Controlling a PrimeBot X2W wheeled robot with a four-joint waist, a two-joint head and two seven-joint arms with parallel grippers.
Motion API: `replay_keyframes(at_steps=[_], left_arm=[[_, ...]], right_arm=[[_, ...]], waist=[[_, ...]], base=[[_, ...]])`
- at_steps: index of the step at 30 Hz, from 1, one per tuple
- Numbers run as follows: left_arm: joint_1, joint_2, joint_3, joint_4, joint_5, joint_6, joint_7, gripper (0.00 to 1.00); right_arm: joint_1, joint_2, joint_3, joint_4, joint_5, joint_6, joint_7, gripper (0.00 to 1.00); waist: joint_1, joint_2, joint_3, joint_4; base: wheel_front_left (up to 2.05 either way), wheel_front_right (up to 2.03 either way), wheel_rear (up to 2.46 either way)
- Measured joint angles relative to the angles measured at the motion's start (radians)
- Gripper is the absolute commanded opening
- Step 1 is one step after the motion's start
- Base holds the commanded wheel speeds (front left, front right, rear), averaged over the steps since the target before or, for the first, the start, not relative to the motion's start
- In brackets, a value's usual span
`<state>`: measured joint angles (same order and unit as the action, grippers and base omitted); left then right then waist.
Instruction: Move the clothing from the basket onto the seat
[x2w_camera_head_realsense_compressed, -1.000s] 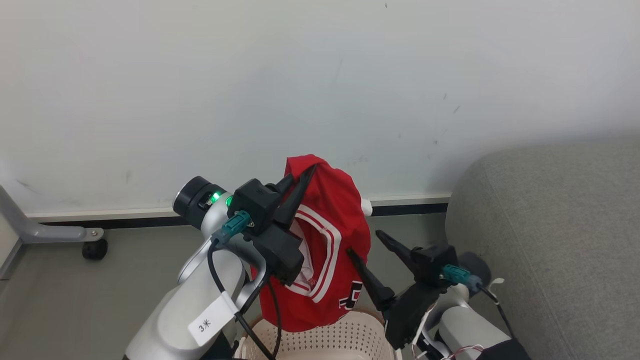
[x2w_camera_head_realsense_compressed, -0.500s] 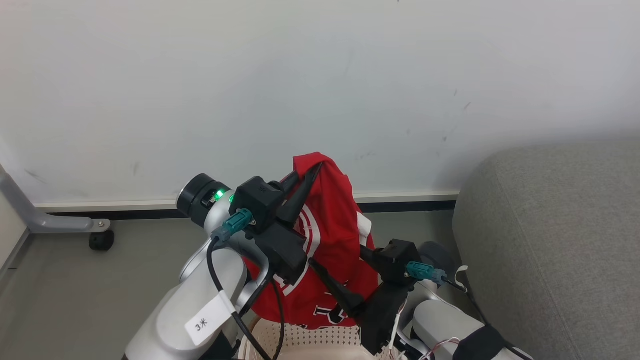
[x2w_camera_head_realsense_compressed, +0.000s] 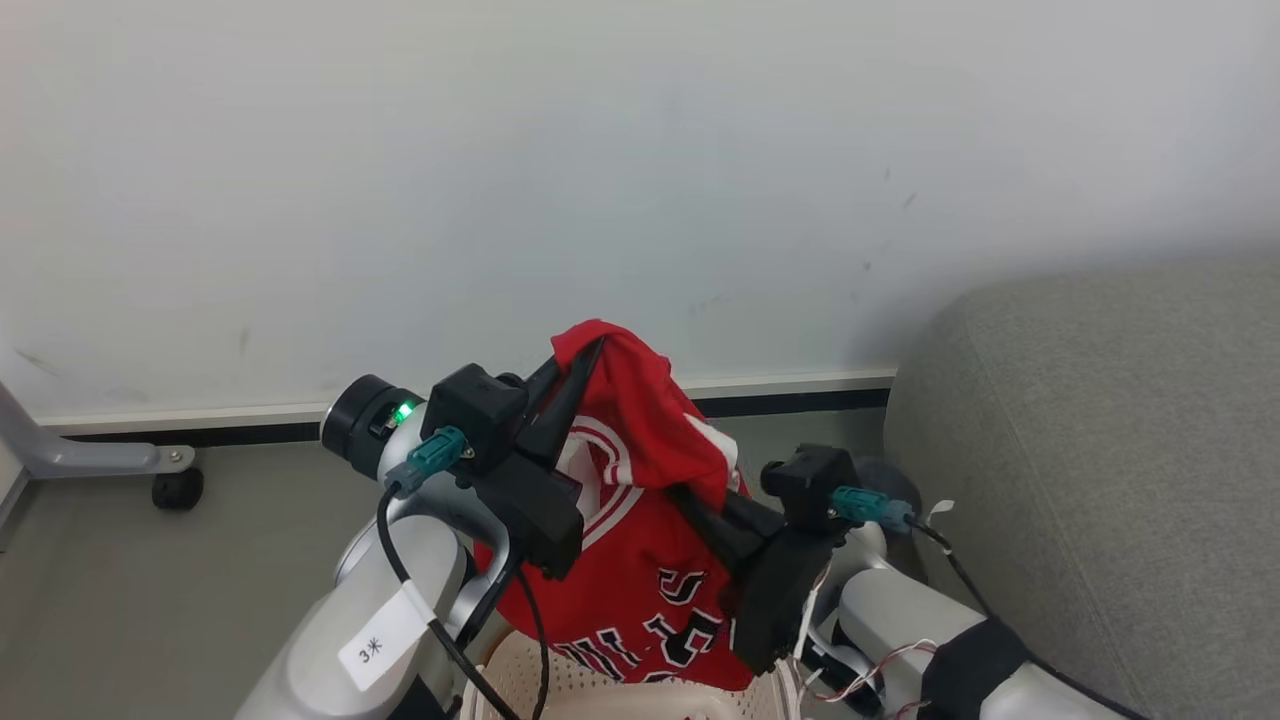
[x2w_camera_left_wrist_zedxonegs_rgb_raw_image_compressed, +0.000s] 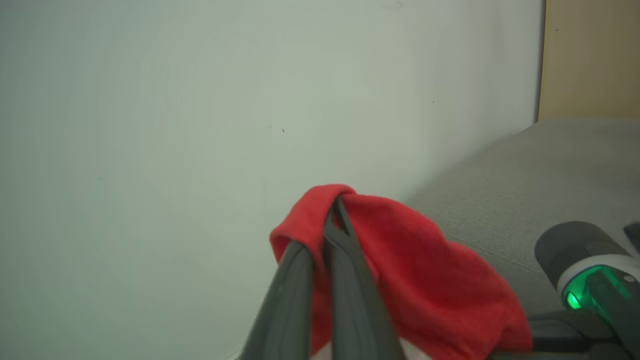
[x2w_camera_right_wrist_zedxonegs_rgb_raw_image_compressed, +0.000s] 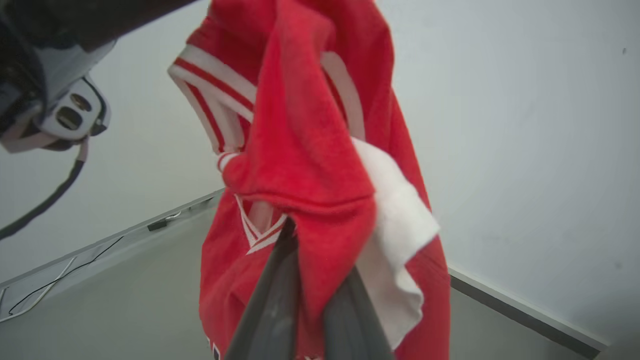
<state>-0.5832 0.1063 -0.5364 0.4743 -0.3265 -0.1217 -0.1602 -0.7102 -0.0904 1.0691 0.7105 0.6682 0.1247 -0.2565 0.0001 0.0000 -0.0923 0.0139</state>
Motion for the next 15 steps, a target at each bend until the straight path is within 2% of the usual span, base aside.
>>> replay_keyframes(at_steps=[1,2,4,5,13,15], left_arm=[[0.001,0.0,0.005,0.0,-0.001,0.003,0.0,0.18],[0.003,0.001,0.008,-0.001,-0.005,0.008,0.0,0.51],[0.016,0.002,0.013,-0.001,-0.02,0.009,0.0,0.76],[0.023,0.002,0.013,-0.001,-0.025,0.009,0.0,1.0],[0.066,0.012,0.032,-0.006,-0.035,0.025,-0.018,1.0],[0.096,0.01,0.03,-0.014,-0.042,0.025,-0.028,1.0]], right_arm=[[0.0,-0.007,-0.006,0.0,0.01,0.0,0.0,0.0],[0.0,-0.014,-0.013,0.001,0.02,0.0,0.0,0.0],[-0.001,-0.028,-0.033,0.0,0.032,0.0,0.0,0.0],[-0.001,-0.035,-0.042,0.0,0.039,0.0,0.0,0.0],[-0.003,-0.094,-0.143,-0.018,0.072,0.0,0.0,0.0],[0.0,-0.126,-0.188,-0.039,0.072,0.0,0.0,0.0]], waist=[[0.0,0.0,0.0,-0.004],[0.0,0.0,0.001,-0.009],[0.0,0.0,0.001,-0.019],[0.0,0.0,0.001,-0.024],[0.0,0.0,0.004,-0.067],[0.0,0.0,0.005,-0.083]], base=[[0.0,0.0,0.0],[0.0,0.0,0.0],[0.0,0.0,0.0],[0.0,0.0,0.0],[0.0,0.0,0.0],[0.0,0.0,0.0]])
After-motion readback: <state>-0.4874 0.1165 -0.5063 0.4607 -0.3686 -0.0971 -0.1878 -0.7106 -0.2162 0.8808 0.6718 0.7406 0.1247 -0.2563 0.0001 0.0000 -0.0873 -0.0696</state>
